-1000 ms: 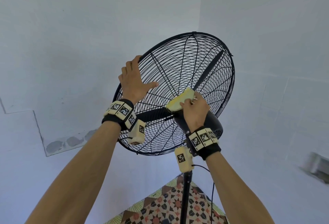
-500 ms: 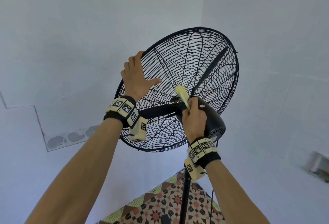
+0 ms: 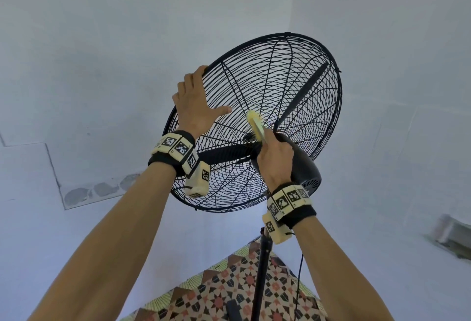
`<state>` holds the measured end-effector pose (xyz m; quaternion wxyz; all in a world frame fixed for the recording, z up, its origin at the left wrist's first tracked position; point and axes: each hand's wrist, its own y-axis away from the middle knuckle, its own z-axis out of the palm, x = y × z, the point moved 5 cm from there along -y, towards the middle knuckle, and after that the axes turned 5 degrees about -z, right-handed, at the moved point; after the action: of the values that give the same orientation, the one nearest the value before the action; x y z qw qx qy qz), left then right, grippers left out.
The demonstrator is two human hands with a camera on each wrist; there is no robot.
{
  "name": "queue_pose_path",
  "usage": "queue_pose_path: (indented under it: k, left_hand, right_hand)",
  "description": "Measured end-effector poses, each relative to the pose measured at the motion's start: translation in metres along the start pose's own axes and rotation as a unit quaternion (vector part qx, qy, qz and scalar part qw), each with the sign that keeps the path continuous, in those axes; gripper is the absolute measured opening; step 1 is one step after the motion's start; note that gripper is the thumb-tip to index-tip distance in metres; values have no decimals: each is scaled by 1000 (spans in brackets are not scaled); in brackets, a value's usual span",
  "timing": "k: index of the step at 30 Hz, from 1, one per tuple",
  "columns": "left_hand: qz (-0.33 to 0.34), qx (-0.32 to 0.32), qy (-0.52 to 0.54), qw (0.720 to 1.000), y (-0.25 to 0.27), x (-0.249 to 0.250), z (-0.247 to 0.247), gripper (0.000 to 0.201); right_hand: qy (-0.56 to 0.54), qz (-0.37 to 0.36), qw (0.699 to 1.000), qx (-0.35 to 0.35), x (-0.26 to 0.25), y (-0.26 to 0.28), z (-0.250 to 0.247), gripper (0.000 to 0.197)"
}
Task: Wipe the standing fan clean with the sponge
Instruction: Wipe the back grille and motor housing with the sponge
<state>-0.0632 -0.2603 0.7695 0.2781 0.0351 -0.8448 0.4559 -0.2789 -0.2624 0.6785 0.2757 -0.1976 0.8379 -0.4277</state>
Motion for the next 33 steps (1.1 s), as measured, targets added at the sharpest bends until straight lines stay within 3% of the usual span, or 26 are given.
queue_pose_path:
  k: [4, 6, 9, 11, 14, 16, 21, 27, 30, 33]
  left_hand:
    - [0, 0, -1, 1000, 0, -2, -1, 111]
    - [2, -3, 0, 1000, 0, -1, 0, 111]
    - [4, -4, 4, 1000, 1, 2, 0, 112]
    - [3, -4, 4, 1000, 1, 2, 0, 112]
    - [-2, -5, 3, 1000, 0, -1, 0, 111]
    - [1, -3, 5, 1000, 0, -4, -1, 111]
    - [7, -9, 6, 1000, 1, 3, 0, 112]
    - [3, -2, 5, 1000, -2, -6, 0, 113]
    - [16, -5, 10, 1000, 0, -3, 1, 113]
    - [19, -3, 9, 1000, 2, 1, 0, 112]
  right_hand:
    - [-63, -58, 990, 116, -11, -6, -15, 25]
    - [-51, -22, 993, 103, 2, -1, -15, 26]
    - [-1, 40, 999, 21, 13, 7, -3, 32]
    - [-3, 20, 1000, 0, 3, 2, 3, 33]
    - [-35, -45, 996, 62, -12, -6, -6, 24]
    - [-36, -45, 994, 88, -8, -3, -12, 19]
    - [13, 34, 999, -9, 3, 6, 1, 36]
    - [-42, -75, 993, 83, -28, -10, -17, 30]
    - [-10, -22, 996, 85, -19, -3, -18, 30]
    - [32, 86, 996, -11, -15, 1, -6, 40]
